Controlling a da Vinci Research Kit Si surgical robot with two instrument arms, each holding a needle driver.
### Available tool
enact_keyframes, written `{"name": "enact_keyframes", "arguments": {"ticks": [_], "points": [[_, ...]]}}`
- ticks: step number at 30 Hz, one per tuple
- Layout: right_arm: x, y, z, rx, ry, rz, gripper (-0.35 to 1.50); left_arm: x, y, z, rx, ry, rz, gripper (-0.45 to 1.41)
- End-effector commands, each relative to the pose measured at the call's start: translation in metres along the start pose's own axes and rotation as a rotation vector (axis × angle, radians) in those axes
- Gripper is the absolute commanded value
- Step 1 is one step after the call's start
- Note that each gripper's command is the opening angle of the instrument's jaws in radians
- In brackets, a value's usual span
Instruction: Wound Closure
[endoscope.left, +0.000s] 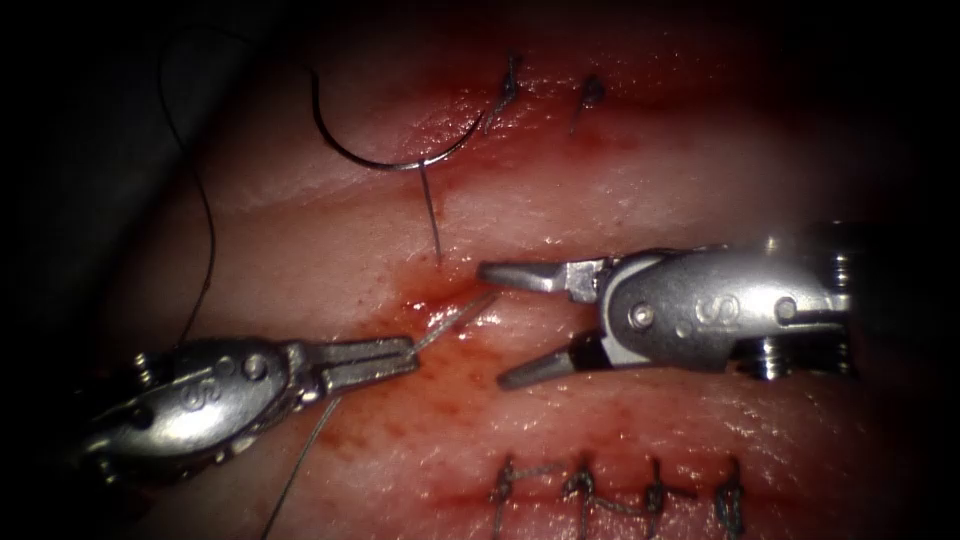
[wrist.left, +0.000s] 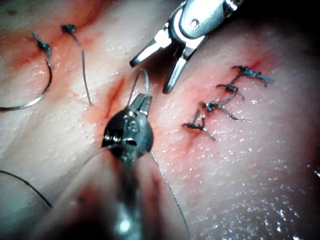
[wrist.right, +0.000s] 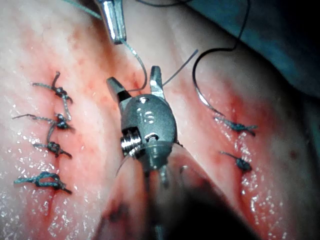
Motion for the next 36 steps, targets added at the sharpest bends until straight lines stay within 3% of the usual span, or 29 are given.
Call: {"name": "enact_keyframes", "arguments": {"ticks": [1, 3, 4, 6, 16, 17, 18, 20, 23, 26, 36], "points": [[0.0002, -0.0001, 0.001, -0.003, -0.002, -0.015, 0.69, -0.0002, 0.0001, 0.001, 0.0, -0.003, 0.004, -0.45], [0.0004, -0.0001, 0.001, -0.001, -0.005, -0.014, 0.49, 0.0, 0.0001, 0.0012, 0.003, -0.004, 0.015, -0.45], [0.0004, -0.0001, 0.001, 0.003, -0.009, -0.014, 0.29, 0.0, 0.0002, 0.0012, 0.003, -0.007, 0.014, -0.45], [0.0005, -0.0002, 0.0012, 0.005, -0.019, -0.015, -0.35, 0.0002, 0.0003, 0.0015, 0.005, -0.011, 0.019, -0.45], [0.0008, -0.0009, 0.0004, -0.046, -0.097, 0.007, -0.35, 0.0006, 0.0, 0.0017, 0.013, -0.014, 0.017, -0.45], [0.0006, -0.0008, 0.0004, -0.045, -0.106, 0.014, -0.35, 0.0008, -0.0002, 0.0018, 0.04, -0.027, 0.013, 0.47], [0.0005, -0.0007, 0.0004, -0.043, -0.109, 0.014, -0.35, 0.0008, -0.0002, 0.0018, 0.064, -0.037, -0.001, 0.76], [-0.0001, -0.0002, 0.0007, -0.046, -0.117, 0.023, -0.35, 0.0006, 0.0, 0.0016, 0.094, -0.052, -0.003, 1.1], [-0.0012, 0.0006, 0.001, -0.054, -0.128, 0.028, -0.35, -0.0009, 0.0012, 0.0008, 0.16, -0.144, 0.016, 1.18], [-0.0015, 0.0008, 0.0011, -0.056, -0.131, 0.03, -0.35, -0.0025, 0.0024, 0.0006, 0.164, -0.25, 0.04, 1.23], [-0.0018, 0.0012, 0.0013, -0.057, -0.133, 0.033, -0.35, -0.0048, 0.0041, -0.0019, 0.181, -0.272, 0.019, 1.21]]}}
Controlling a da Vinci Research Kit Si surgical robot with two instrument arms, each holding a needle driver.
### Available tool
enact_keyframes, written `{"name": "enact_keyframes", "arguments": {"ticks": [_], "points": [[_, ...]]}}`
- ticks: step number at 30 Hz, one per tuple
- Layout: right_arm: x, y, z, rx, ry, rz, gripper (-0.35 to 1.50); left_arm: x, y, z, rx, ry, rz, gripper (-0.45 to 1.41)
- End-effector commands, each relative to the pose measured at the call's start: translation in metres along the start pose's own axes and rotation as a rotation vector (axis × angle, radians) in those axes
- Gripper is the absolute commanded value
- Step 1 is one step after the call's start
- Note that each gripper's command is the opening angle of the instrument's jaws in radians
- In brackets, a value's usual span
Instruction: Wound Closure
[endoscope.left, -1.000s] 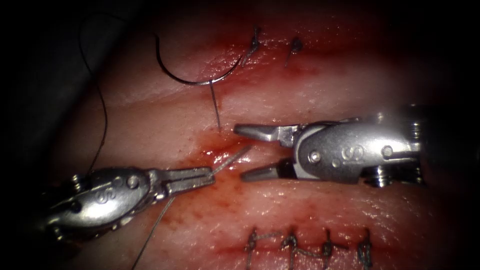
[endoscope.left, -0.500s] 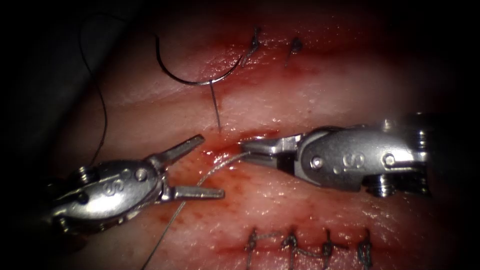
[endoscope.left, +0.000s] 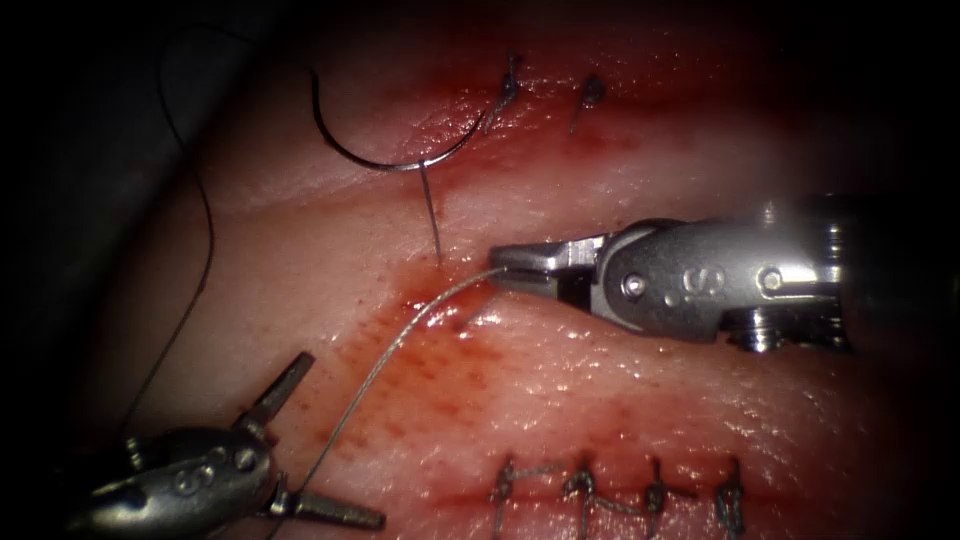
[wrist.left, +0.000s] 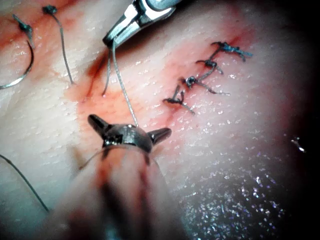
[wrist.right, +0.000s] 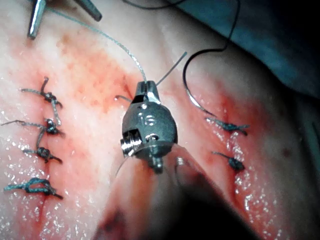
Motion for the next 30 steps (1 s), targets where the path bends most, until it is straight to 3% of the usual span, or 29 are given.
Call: {"name": "enact_keyframes", "arguments": {"ticks": [1, 12, 16, 22, 25, 30], "points": [[-0.0004, -0.0001, 0.001, 0.001, 0.001, 0.001, -0.35, -0.0004, 0.0003, 0.0005, -0.002, 0.0, 0.003, 1.2], [-0.0019, 0.0024, 0.0014, -0.019, -0.035, 0.023, -0.35, -0.0034, 0.0022, -0.0019, -0.025, -0.006, -0.008, 1.08], [-0.0023, 0.0025, 0.0016, -0.023, -0.039, 0.023, -0.35, -0.0032, 0.0023, -0.0023, -0.024, -0.009, -0.012, 0.88], [-0.0022, 0.0022, 0.0014, -0.02, -0.039, 0.02, -0.35, -0.003, 0.0024, -0.0021, -0.025, -0.011, -0.021, 0.83], [-0.0022, 0.0021, 0.0013, -0.02, -0.039, 0.019, -0.35, -0.0029, 0.0022, -0.0022, -0.022, 0.002, -0.026, 0.69], [-0.0022, 0.0019, 0.0013, -0.02, -0.039, 0.018, -0.35, -0.0027, 0.0016, -0.0028, -0.033, 0.057, -0.04, 0.07]]}}
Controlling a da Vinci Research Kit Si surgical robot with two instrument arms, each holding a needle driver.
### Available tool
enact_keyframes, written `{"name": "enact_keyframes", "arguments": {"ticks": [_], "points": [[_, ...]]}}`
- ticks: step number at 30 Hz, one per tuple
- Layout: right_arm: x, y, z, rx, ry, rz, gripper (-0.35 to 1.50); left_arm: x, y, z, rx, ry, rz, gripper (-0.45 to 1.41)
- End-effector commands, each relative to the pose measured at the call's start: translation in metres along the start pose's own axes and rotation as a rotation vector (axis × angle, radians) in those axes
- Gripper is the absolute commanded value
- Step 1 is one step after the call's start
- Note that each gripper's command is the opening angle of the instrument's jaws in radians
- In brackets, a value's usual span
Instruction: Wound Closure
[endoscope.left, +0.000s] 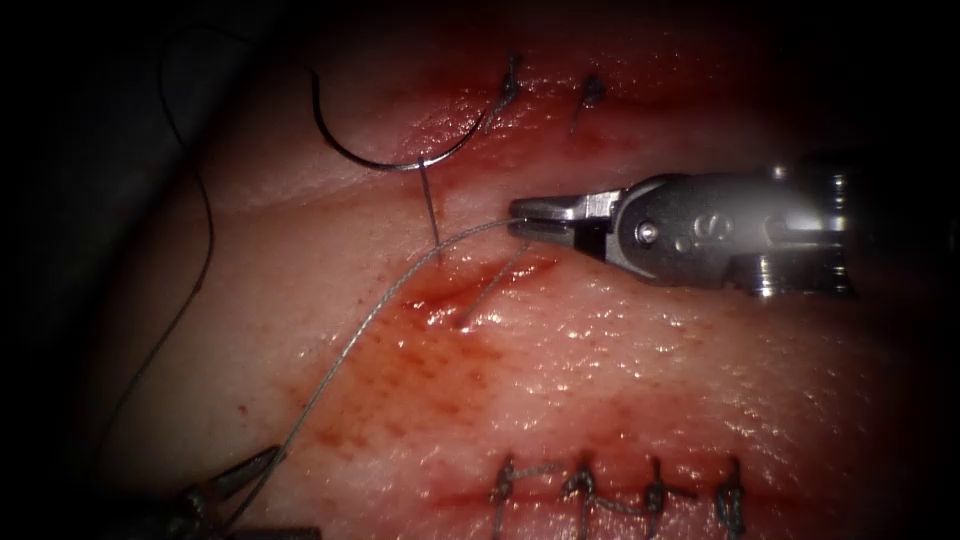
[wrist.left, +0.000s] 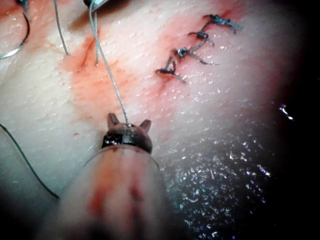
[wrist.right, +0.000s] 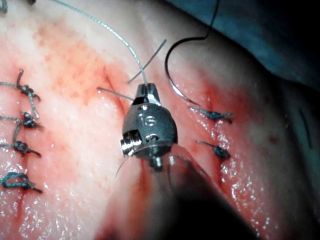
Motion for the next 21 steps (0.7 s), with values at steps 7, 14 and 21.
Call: {"name": "enact_keyframes", "arguments": {"ticks": [7, 14, 21], "points": [[0.0, -0.0008, 0.0009, -0.001, 0.003, -0.004, -0.35, 0.0008, -0.0014, -0.0006, -0.02, 0.095, 0.077, -0.45], [0.0007, -0.0021, 0.0002, 0.069, 0.076, 0.069, -0.35, 0.0025, -0.0048, -0.0018, 0.054, 0.178, 0.152, -0.45], [0.001, -0.0024, -0.0007, 0.125, 0.186, 0.196, 1.43, 0.0032, -0.007, -0.0019, 0.139, 0.181, 0.216, -0.45]]}}
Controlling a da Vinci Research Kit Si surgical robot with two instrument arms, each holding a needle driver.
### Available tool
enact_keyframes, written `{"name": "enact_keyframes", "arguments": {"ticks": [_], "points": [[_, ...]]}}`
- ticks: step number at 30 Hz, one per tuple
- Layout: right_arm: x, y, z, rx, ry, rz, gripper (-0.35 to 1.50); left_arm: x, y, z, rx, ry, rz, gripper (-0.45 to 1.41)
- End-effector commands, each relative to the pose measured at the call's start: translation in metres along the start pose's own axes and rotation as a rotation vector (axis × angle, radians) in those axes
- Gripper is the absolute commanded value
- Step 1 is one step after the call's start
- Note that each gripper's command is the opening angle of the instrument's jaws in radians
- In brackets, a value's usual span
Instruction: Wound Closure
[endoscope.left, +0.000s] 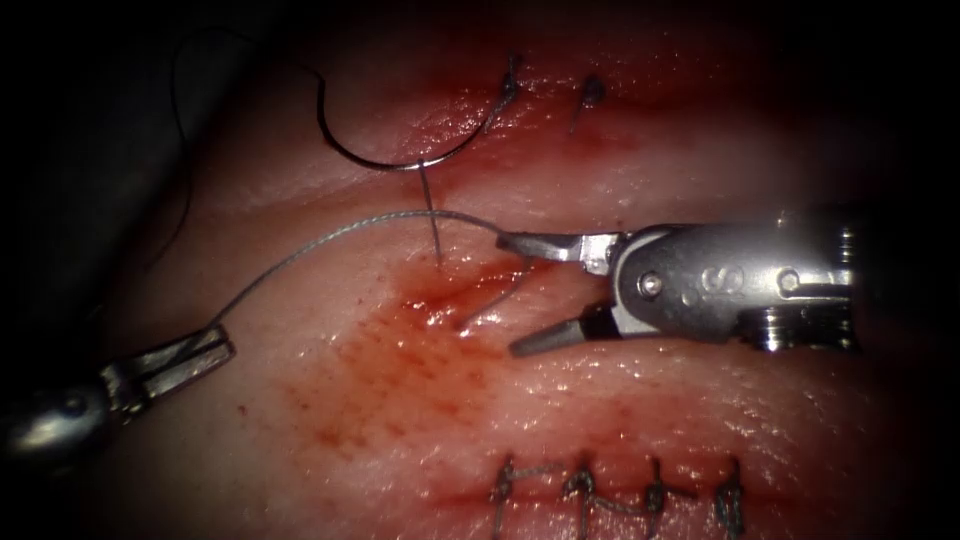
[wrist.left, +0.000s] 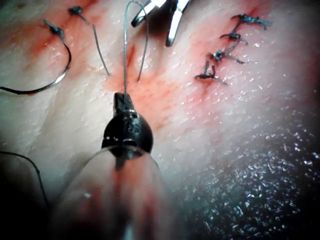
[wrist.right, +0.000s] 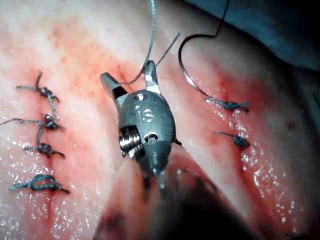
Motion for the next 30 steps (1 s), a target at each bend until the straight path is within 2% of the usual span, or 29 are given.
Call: {"name": "enact_keyframes", "arguments": {"ticks": [1, 5, 9, 11, 12, 13, 14, 15, 16, 18, 23, 30], "points": [[-0.0004, -0.0004, 0.0003, 0.012, 0.024, 0.009, 1.45, -0.0006, 0.0002, 0.0009, 0.007, 0.001, 0.002, -0.45], [0.0003, 0.0005, -0.0016, 0.022, 0.113, 0.051, 1.45, -0.0016, -0.0009, 0.001, 0.058, -0.017, 0.061, -0.45], [0.0015, 0.0024, -0.0035, 0.027, 0.178, 0.077, 1.45, -0.0027, -0.0018, 0.0009, 0.06, -0.021, 0.123, -0.45], [0.002, 0.0036, -0.0041, 0.027, 0.186, 0.097, 1.3, -0.003, -0.0019, 0.0008, 0.062, -0.021, 0.159, -0.45], [0.0023, 0.0045, -0.0042, 0.023, 0.192, 0.058, 1.18, -0.0031, -0.0019, 0.0007, 0.064, -0.022, 0.188, -0.45], [0.0024, 0.005, -0.0042, 0.022, 0.193, 0.045, 0.96, -0.003, -0.0018, 0.0007, 0.067, -0.023, 0.205, -0.45], [0.0024, 0.0053, -0.0041, 0.02, 0.194, 0.03, 0.54, -0.003, -0.0018, 0.0007, 0.071, -0.026, 0.227, -0.45], [0.0024, 0.0055, -0.0038, 0.008, 0.195, -0.004, 0.02, -0.0029, -0.0017, 0.0007, 0.07, -0.019, 0.249, -0.45], [0.0024, 0.0058, -0.0032, 0.007, 0.189, -0.033, -0.35, -0.0027, -0.0017, 0.0008, 0.067, -0.009, 0.27, -0.45], [0.0021, 0.0063, -0.001, -0.004, 0.178, -0.087, -0.35, -0.0021, -0.0014, 0.0009, 0.057, 0.01, 0.313, -0.45], [0.0009, 0.0066, 0.0027, 0.076, 0.183, -0.13, -0.35, -0.0014, -0.0015, 0.0005, 0.05, 0.038, 0.34, -0.45], [-0.0008, 0.0044, 0.0061, 0.159, 0.251, -0.131, -0.35, -0.0008, -0.0024, 0.0014, 0.067, 0.042, 0.301, -0.45]]}}
